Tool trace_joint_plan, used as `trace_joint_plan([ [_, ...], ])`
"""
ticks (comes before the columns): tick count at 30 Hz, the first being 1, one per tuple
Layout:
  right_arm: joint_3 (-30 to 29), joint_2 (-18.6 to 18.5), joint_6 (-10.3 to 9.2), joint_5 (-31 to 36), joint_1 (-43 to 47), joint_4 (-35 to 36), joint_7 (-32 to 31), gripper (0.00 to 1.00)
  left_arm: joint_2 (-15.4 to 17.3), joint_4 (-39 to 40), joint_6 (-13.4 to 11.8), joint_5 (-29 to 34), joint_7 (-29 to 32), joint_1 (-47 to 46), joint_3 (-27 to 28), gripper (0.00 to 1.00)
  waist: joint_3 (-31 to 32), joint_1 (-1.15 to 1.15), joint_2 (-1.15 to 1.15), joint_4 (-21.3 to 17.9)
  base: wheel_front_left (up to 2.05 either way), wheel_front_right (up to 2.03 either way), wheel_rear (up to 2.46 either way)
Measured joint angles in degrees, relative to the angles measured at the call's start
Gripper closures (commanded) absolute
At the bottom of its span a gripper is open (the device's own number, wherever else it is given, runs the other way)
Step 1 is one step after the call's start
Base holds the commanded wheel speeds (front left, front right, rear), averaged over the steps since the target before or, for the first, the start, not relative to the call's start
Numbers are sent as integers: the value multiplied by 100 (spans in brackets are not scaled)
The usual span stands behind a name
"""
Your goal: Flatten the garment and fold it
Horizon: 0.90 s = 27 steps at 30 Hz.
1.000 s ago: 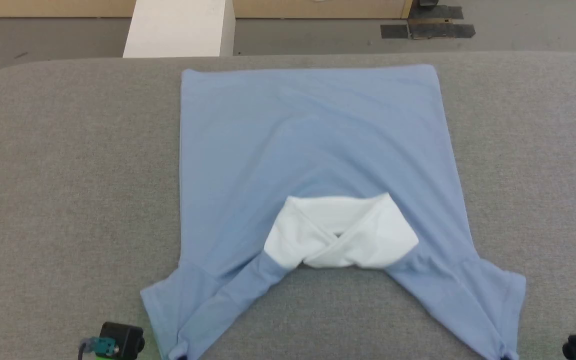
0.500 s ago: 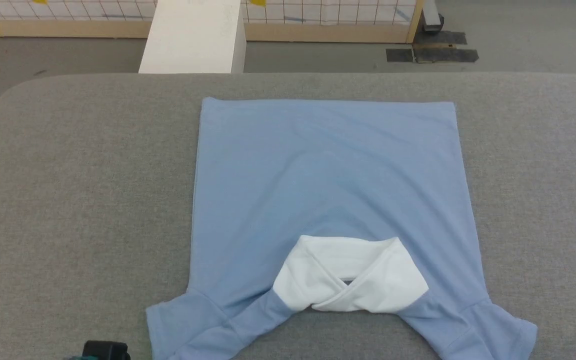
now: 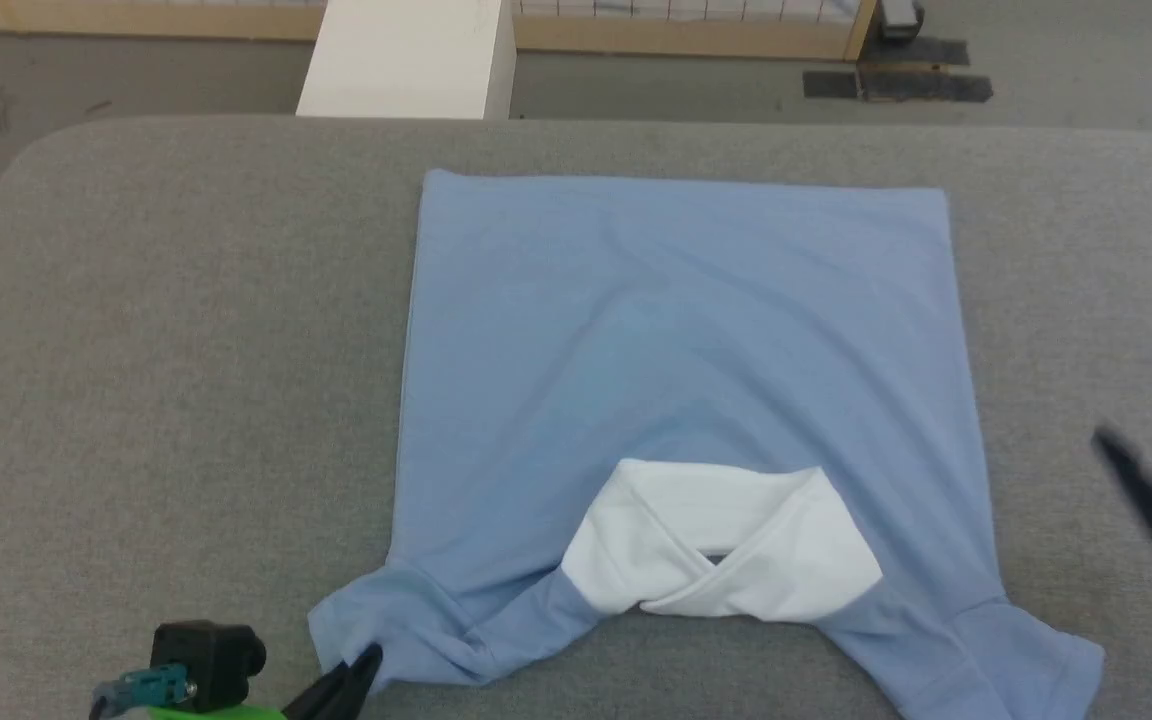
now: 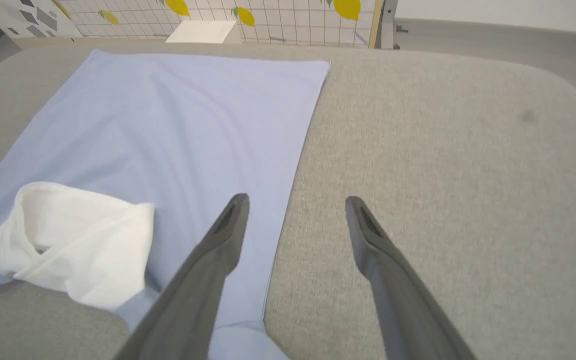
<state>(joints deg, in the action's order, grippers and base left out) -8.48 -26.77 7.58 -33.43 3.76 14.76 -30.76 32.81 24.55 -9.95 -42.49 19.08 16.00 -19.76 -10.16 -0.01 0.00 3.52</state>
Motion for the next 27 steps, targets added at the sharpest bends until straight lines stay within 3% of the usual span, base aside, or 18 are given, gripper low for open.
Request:
trace_joint_plan([
  [6, -230, -92, 0, 461, -2181, -336, -625, 0, -27, 393, -10, 280, -104, -530, -47, 100, -523, 0, 0, 134, 0, 0, 0],
  [14, -242, 99, 0, 1437, -4391, -1608, -1538, 0, -247, 523, 236, 563, -229, -1339, -322, 100, -1411, 1, 0, 459, 0, 0, 0],
  [27, -813, 526, 0, 2693, -5068, -2761, -2202, 0, -481, 324, 371, 921, -305, -1897, -694, 100, -2375, 1, 0, 1186, 0, 0, 0],
])
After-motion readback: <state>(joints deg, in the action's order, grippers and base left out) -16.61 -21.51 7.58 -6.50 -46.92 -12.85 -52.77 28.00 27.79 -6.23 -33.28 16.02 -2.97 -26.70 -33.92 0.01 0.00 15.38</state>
